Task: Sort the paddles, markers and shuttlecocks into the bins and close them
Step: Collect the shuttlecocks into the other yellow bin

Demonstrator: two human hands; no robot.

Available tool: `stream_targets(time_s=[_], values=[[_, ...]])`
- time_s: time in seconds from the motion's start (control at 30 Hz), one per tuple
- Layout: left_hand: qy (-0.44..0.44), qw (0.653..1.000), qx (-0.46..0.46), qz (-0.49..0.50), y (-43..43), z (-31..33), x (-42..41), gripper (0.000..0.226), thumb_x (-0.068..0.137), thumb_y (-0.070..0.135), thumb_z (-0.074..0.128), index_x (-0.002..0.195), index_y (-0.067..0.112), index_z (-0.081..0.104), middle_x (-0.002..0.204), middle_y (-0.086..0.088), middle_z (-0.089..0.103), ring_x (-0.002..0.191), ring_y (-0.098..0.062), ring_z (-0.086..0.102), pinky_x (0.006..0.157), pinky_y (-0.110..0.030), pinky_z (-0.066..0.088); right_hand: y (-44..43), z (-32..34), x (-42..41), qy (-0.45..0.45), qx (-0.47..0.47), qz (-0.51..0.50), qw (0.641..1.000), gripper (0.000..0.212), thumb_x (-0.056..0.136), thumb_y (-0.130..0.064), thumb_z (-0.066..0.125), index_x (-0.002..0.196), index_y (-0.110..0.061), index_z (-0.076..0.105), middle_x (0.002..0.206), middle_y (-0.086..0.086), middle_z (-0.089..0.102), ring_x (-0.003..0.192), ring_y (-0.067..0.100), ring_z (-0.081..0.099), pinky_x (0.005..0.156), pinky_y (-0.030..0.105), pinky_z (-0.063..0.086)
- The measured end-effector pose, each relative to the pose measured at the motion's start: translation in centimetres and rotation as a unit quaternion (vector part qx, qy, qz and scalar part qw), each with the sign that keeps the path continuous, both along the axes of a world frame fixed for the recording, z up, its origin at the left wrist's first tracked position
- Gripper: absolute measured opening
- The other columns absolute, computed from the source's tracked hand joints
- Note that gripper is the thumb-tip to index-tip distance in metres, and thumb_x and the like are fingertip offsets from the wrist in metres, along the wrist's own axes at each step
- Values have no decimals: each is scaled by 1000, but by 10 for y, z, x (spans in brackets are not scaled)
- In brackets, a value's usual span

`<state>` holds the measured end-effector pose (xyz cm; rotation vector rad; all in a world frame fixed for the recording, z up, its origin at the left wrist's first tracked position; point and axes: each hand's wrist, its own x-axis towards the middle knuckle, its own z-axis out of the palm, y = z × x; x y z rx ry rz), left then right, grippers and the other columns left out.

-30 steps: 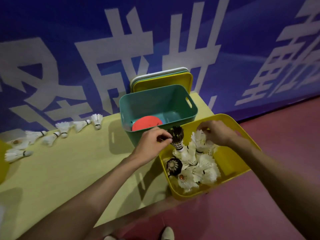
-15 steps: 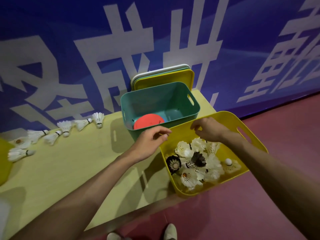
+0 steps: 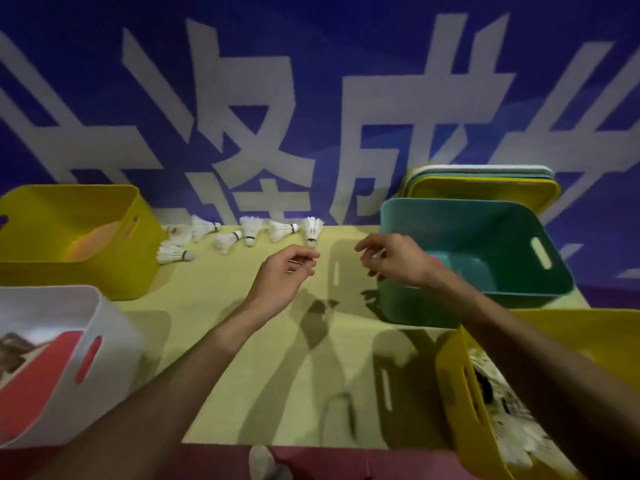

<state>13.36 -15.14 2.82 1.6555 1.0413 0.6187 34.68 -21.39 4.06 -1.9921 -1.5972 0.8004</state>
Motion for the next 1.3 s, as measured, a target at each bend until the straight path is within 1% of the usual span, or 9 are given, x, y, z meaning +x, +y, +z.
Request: stream_targets(time_s=[0.27,0.37,0.7,0.83,0.93,1.03,1.13,1.2,1.3], values=[[75,990,-59,102,99,-35,-99,24,90,8,54,95,28,66,102,1,67,96,-13,63,73,-17,44,121,-41,-93,28,-69,28,997,29,90,-19,61,119,-19,59,104,-2,64,87,16,65,69,27,57],[150,984,-74,66,148,-42,-112,22,91,16,52,109,25,61,107,4,60,88,-6,55,67,-16,39,163,-68,-120,46,-88,14,995,32,89,-21,63,120,-18,60,109,0,65,88,18,65,75,35,59],[370,929,4,-23,292,-98,-167,40,90,21,55,128,17,47,131,-9,50,118,-25,51,97,-33,42,264,-136,-184,91,-136,-11,986,44,90,-30,61,133,-22,50,114,6,63,92,20,61,74,30,55],[476,873,54,-96,318,-130,-179,45,90,26,52,134,18,44,135,-9,42,126,-27,43,101,-38,39,301,-153,-203,62,-143,-5,988,52,93,-24,59,141,-18,41,106,5,59,82,17,56,69,24,49],[538,818,134,-149,324,-148,-190,50,87,27,52,133,14,39,130,-12,43,124,-30,42,100,-41,37,320,-163,-217,35,-144,6,989,63,97,-29,51,151,-24,19,143,8,45,109,27,57,90,34,47],[586,756,228,-182,329,-160,-195,42,86,21,52,126,13,43,126,-12,47,120,-29,46,101,-41,34,336,-173,-223,0,-182,52,982,62,100,-40,37,153,-28,7,154,13,30,125,34,49,98,38,44],[594,740,254,-188,332,-164,-190,34,90,14,48,124,9,47,127,-12,46,120,-28,46,99,-38,38,347,-189,-228,-10,-239,40,970,58,100,-45,34,152,-29,13,152,15,33,124,40,48,90,40,49],[603,735,250,-185,336,-167,-190,32,94,13,46,125,6,49,129,-13,44,121,-27,44,97,-34,40,348,-198,-231,-19,-229,27,973,55,98,-48,34,148,-28,25,145,17,40,128,41,43,100,48,44],[620,719,246,-195,337,-172,-198,28,96,13,42,121,9,54,129,-12,44,121,-27,43,97,-33,40,340,-205,-231,-35,-204,28,978,48,97,-52,34,132,-20,44,126,21,52,114,40,52,94,49,49]])
